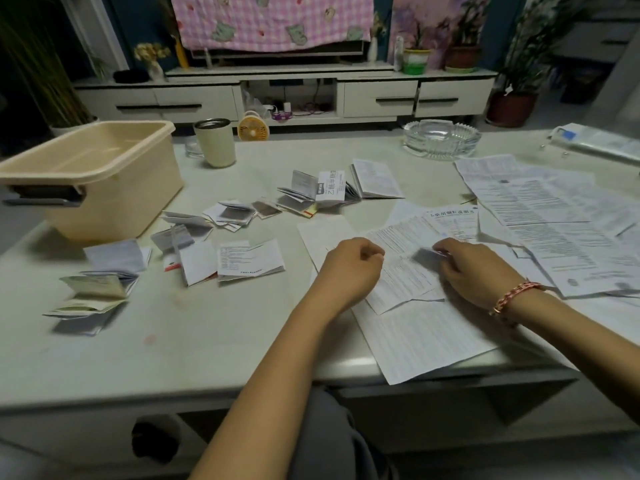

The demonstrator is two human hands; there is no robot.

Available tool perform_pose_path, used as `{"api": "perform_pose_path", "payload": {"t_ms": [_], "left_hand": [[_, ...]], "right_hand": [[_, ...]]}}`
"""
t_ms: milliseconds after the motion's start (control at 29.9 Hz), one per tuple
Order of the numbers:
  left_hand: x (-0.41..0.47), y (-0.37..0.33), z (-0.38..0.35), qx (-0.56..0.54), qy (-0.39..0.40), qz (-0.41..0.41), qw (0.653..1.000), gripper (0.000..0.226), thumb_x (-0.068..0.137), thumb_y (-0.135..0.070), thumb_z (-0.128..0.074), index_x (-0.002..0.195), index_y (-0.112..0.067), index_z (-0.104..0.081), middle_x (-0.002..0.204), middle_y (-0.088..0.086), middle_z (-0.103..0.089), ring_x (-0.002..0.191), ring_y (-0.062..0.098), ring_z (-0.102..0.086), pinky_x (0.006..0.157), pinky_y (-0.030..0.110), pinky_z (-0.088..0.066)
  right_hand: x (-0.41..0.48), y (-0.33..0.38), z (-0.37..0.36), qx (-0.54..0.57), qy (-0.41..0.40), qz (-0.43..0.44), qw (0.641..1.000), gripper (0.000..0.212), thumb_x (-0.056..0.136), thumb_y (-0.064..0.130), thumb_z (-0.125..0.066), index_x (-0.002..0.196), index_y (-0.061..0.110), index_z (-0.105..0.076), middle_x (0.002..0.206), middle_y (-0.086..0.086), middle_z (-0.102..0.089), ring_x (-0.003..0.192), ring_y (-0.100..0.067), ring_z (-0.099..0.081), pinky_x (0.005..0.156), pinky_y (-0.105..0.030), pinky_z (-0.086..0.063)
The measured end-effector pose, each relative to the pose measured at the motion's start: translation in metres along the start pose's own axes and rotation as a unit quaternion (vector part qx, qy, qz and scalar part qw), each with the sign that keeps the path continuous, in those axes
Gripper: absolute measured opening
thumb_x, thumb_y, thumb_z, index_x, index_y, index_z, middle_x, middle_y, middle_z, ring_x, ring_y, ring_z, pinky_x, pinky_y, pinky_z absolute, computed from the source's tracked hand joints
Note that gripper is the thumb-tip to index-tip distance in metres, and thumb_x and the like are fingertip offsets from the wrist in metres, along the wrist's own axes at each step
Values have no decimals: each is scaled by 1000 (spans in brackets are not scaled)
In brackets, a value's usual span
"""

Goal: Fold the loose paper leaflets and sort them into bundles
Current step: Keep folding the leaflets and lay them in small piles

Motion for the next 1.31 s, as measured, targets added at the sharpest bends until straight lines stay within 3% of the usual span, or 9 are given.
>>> {"api": "perform_pose_path", "payload": {"t_ms": [100,201,301,435,703,803,904,1138,1305], "left_hand": [[-1,1,0,-40,17,16,999,18,95,-18,-46,104,-18,-62,109,-1,-63,98,17,-61,83,32,-51],[0,5,2,-127,46,62,989,10,94,-26,-52,91,-21,-60,103,1,-62,87,14,-60,73,28,-50],[3,10,2,-229,73,100,966,17,88,-37,-61,96,-22,-60,107,3,-62,90,15,-60,77,29,-52],[4,14,3,-293,113,83,946,22,91,-27,-58,108,-13,-61,98,4,-66,85,16,-64,79,31,-53],[3,15,12,-249,-61,47,965,15,91,-9,-57,76,-12,-61,71,2,-60,61,12,-56,46,18,-49],[1,14,16,-259,-82,40,962,18,92,-5,-55,78,-13,-62,75,4,-61,60,12,-58,45,20,-51],[1,10,18,-272,-75,58,958,20,90,0,-49,82,-11,-64,77,6,-64,55,11,-60,45,21,-52],[-1,9,15,-318,-7,93,943,22,93,-27,-56,96,-7,-64,84,8,-69,66,17,-66,55,29,-58],[1,14,16,-267,-70,63,959,5,90,-5,-58,91,-6,-63,79,7,-65,64,13,-62,52,23,-56]], "right_hand": [[3,1,6,93,-101,-18,990,25,95,7,-40,71,10,-45,61,-4,-47,61,-27,-45,52,-26,-28],[4,14,17,290,-167,-53,941,18,93,7,-47,81,-1,-58,75,-15,-58,70,-31,-51,64,-26,-37],[-2,37,26,551,-104,-99,822,15,92,7,-52,87,11,-65,87,-6,-63,83,-24,-57,79,-39,-48],[-6,53,25,641,-4,-113,759,13,92,9,-53,98,5,-63,103,-16,-66,89,-27,-62,82,-37,-53],[-5,62,9,562,35,-89,822,13,91,7,-55,93,15,-66,104,-19,-67,81,-24,-57,72,-38,-46],[-7,62,8,569,51,-80,817,23,91,-1,-52,101,16,-63,104,-16,-66,81,-21,-59,68,-33,-50],[-9,63,11,579,33,-66,812,32,88,-11,-47,88,16,-65,94,-8,-65,82,-22,-56,67,-33,-47],[-12,64,12,551,-14,-17,834,37,82,-17,-48,62,9,-66,75,-3,-67,68,-9,-64,47,-16,-48],[-9,67,9,579,-14,-56,814,34,93,0,-36,89,15,-66,92,-6,-67,74,-12,-64,53,-23,-52]]}}
Point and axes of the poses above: each hand's wrist, its own x-axis towards the middle knuckle, its own z-axis out of the back of the hand, y = z × x, the point moved 1 cm from there along x, towards the middle knuckle
